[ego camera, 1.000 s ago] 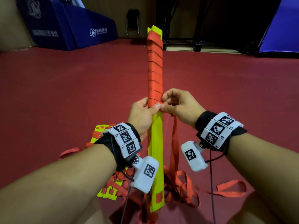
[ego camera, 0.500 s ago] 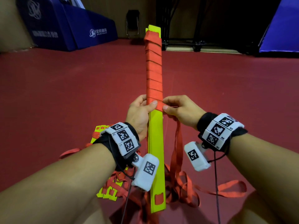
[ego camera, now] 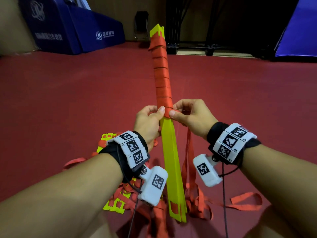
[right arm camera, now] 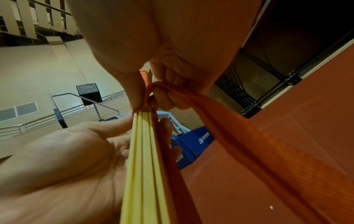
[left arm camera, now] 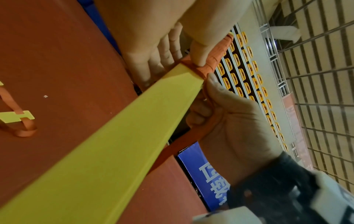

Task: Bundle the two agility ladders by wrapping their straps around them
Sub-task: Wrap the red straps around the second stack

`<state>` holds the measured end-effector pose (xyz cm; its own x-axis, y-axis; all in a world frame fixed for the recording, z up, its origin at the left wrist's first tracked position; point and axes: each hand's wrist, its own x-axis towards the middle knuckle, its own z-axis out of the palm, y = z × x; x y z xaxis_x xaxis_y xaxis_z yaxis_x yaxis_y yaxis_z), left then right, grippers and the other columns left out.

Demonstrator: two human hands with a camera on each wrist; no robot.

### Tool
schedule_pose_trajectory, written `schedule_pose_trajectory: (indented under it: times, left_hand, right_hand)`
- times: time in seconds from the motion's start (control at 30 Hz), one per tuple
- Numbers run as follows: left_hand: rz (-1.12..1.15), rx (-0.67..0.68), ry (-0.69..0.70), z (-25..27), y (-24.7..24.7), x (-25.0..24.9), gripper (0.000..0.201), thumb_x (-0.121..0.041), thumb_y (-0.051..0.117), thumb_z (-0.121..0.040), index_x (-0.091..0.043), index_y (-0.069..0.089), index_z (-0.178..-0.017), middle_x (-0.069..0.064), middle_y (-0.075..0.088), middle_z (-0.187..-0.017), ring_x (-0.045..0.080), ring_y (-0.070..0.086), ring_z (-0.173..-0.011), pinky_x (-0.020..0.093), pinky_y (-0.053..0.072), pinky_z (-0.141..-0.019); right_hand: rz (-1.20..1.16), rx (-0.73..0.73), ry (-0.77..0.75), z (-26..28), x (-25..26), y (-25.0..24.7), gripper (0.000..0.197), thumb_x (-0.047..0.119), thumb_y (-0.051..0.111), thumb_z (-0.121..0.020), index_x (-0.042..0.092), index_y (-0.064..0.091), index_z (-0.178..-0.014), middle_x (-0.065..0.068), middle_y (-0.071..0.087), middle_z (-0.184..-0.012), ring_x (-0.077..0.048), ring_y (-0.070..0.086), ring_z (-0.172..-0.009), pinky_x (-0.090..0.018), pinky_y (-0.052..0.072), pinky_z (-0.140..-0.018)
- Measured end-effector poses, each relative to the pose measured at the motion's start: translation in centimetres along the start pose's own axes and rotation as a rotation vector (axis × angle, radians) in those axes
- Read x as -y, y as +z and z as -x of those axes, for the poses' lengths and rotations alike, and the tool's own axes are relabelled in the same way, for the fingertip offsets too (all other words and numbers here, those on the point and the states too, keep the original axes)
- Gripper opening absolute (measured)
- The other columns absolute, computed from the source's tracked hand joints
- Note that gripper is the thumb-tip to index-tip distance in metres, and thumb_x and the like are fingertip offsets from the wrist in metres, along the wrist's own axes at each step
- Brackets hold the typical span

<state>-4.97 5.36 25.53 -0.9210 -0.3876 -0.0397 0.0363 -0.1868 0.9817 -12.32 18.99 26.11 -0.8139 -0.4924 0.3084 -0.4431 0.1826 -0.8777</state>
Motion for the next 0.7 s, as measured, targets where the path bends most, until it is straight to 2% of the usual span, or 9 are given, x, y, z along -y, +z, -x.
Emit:
schedule_pose_trajectory:
  times: [0.1, 0.2, 0.27, 0.37, 0.43, 0.5, 0.57, 0.63, 0.7]
  left_hand:
    - [-0.008, -0.01, 0.012, -0.1, 0.1, 0.0, 0.014, -0.02, 0.058, -0.103, -0.009, 0.065, -0.108, 0.012, 0.068, -0.092, 0.027, 0.063, -0.078, 0.042, 0.051, -0.071]
    - [0.029, 0.024, 0.021, 0.1, 0.1, -0.1, 0.019, -0.027, 0.061, -0.101, -0.011, 0.071, -0.107, 0.018, 0.073, -0.099, 0.026, 0.063, -0.081, 0.034, 0.049, -0.066]
    - [0.027, 0.101, 0.043, 0.3, 0.2, -0.1, 0.021, -0.028, 0.062, -0.1, -0.011, 0.073, -0.105, 0.014, 0.076, -0.106, 0.022, 0.066, -0.083, 0.027, 0.05, -0.065]
    - [0.058, 0.187, 0.086, 0.5, 0.5, 0.2, 0.014, -0.01, 0.071, -0.091, -0.007, 0.07, -0.105, 0.016, 0.074, -0.113, 0.017, 0.068, -0.093, 0.027, 0.054, -0.078]
    - [0.051, 0.215, 0.108, 0.3, 0.5, 0.5, 0.024, 0.003, 0.074, -0.084, -0.003, 0.068, -0.107, 0.015, 0.073, -0.109, 0.019, 0.067, -0.093, 0.031, 0.055, -0.082]
    - [0.03, 0.237, 0.118, 0.1, 0.4, 0.7, 0.033, 0.012, 0.073, -0.081, -0.003, 0.066, -0.11, 0.011, 0.073, -0.102, 0.017, 0.068, -0.087, 0.03, 0.058, -0.078]
    - [0.012, 0.245, 0.119, 0.1, 0.4, 0.8, 0.036, 0.018, 0.069, -0.082, -0.006, 0.066, -0.108, 0.009, 0.073, -0.096, 0.018, 0.068, -0.084, 0.031, 0.058, -0.077]
    - [0.008, 0.222, 0.108, 0.1, 0.7, 0.8, 0.036, 0.022, 0.064, -0.083, -0.009, 0.068, -0.102, 0.012, 0.071, -0.09, 0.025, 0.067, -0.085, 0.036, 0.059, -0.075]
    - [0.003, 0.198, 0.098, 0.1, 0.8, 0.9, 0.038, 0.025, 0.058, -0.083, -0.01, 0.069, -0.094, 0.009, 0.07, -0.081, 0.025, 0.069, -0.081, 0.035, 0.059, -0.071]
  right_hand:
    - [-0.026, -0.021, -0.002, 0.1, 0.2, 0.2, 0.014, 0.015, 0.078, -0.086, 0.014, 0.066, -0.08, 0.002, 0.056, -0.067, -0.003, 0.046, -0.053, -0.02, 0.038, -0.054]
    - [-0.055, -0.044, -0.011, 0.2, 0.3, 0.3, 0.016, 0.013, 0.08, -0.084, 0.013, 0.065, -0.078, 0.007, 0.054, -0.062, -0.001, 0.046, -0.051, -0.016, 0.039, -0.053]
    - [-0.053, -0.05, -0.013, 0.2, 0.3, 0.3, 0.017, 0.015, 0.082, -0.082, 0.009, 0.065, -0.08, 0.001, 0.056, -0.065, -0.006, 0.047, -0.054, -0.02, 0.039, -0.054]
    - [-0.087, -0.061, 0.003, 0.0, 0.4, 0.5, 0.02, 0.015, 0.082, -0.081, 0.01, 0.063, -0.079, -0.009, 0.052, -0.069, -0.008, 0.046, -0.054, -0.021, 0.039, -0.052]
    - [-0.118, -0.056, 0.027, 0.0, 0.6, 0.4, 0.028, 0.025, 0.084, -0.077, 0.012, 0.061, -0.079, -0.007, 0.051, -0.07, -0.01, 0.047, -0.056, -0.022, 0.04, -0.053]
    - [-0.076, -0.055, 0.05, -0.1, 0.7, 0.1, 0.035, 0.037, 0.083, -0.073, 0.012, 0.059, -0.079, -0.003, 0.053, -0.068, -0.014, 0.049, -0.061, -0.027, 0.041, -0.056]
    - [-0.03, -0.049, 0.052, -0.2, 0.8, -0.2, 0.033, 0.037, 0.079, -0.08, 0.01, 0.06, -0.079, 0.001, 0.054, -0.062, -0.011, 0.049, -0.055, -0.024, 0.04, -0.053]
    - [-0.007, -0.022, 0.052, -0.3, 0.8, -0.6, 0.031, 0.036, 0.073, -0.088, 0.009, 0.062, -0.077, 0.006, 0.053, -0.054, -0.005, 0.044, -0.046, -0.018, 0.036, -0.048]
    - [0.006, 0.032, 0.063, -0.3, 0.9, -1.0, 0.029, 0.03, 0.068, -0.094, 0.007, 0.064, -0.076, 0.01, 0.053, -0.051, -0.002, 0.042, -0.044, -0.015, 0.034, -0.047]
